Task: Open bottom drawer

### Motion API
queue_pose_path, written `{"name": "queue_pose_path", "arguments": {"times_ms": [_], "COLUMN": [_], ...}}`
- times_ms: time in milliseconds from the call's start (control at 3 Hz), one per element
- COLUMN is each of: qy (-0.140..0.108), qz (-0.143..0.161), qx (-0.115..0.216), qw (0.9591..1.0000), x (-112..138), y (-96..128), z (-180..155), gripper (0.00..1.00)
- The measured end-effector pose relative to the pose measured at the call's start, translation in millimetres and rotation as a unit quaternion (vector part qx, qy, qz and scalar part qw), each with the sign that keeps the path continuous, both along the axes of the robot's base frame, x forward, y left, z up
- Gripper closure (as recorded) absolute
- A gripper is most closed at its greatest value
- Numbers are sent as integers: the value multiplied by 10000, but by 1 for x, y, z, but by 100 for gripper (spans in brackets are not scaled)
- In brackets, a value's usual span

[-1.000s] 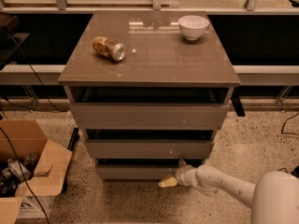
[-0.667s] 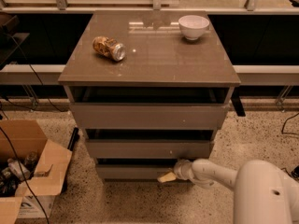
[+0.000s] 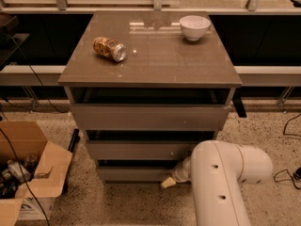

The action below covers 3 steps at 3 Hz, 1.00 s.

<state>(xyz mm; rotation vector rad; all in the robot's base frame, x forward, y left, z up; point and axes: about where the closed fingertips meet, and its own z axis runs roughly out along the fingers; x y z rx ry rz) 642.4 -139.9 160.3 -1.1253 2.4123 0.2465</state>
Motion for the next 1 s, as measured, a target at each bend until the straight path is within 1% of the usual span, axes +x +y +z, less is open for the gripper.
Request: {"name": "queue_pose_path", "arguments": {"times_ms": [333,667,1000], "qy": [163,163,163], "qz": [109,109,109], "qx": [-196,-196,-196], "qw": [9996,9996,9996], "x": [-13,-13,-13], "y": [-5,-5,-5], "z": [-5,3,11], "gripper": [42,65,64]}}
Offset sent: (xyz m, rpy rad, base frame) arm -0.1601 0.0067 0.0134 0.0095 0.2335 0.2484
